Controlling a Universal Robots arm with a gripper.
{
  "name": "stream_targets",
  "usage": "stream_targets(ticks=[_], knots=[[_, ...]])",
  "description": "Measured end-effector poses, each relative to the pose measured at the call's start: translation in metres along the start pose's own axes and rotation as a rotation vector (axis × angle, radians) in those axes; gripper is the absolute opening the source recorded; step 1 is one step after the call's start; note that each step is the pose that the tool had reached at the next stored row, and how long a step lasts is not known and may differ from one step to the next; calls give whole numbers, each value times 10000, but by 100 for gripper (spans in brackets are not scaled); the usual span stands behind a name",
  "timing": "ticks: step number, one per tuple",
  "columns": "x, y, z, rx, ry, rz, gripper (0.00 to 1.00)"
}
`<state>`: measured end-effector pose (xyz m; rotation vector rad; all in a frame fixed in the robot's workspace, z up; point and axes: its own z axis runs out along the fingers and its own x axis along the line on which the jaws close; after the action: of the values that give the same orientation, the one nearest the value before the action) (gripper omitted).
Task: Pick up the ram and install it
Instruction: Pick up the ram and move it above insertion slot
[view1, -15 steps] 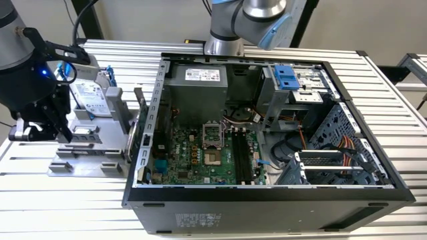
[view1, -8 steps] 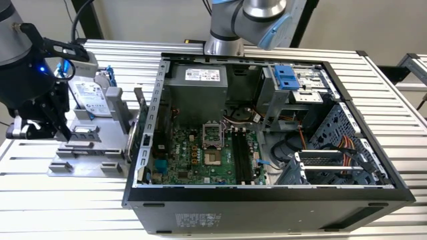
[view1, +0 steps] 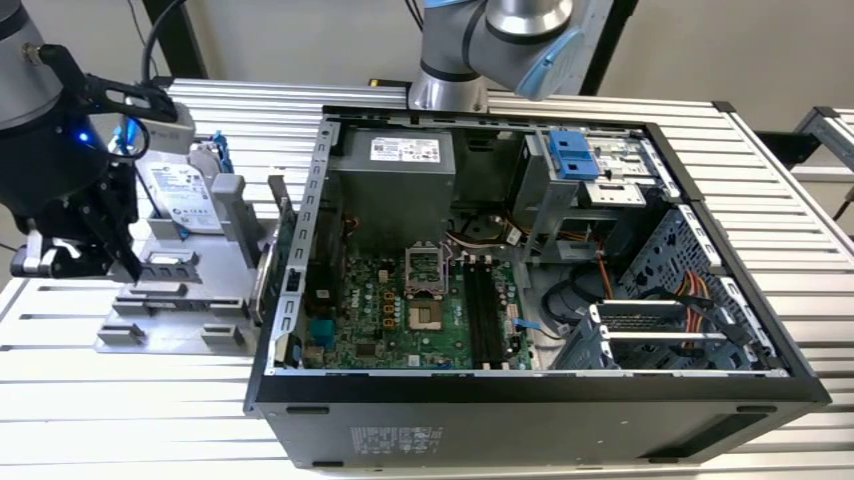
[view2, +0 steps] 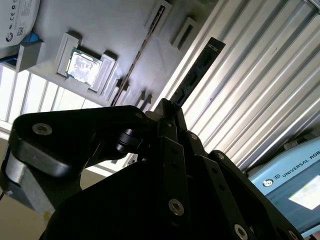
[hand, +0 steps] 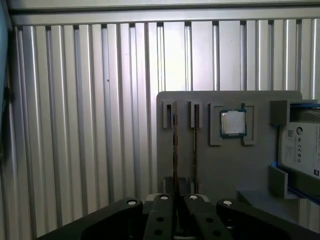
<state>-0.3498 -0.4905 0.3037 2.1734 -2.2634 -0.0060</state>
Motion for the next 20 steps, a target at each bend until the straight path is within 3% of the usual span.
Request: stream_targets(ticks=[13,20], knots=[[0,4,-84,2,-1,0,0],[0,8,-98,2,0,0,0]])
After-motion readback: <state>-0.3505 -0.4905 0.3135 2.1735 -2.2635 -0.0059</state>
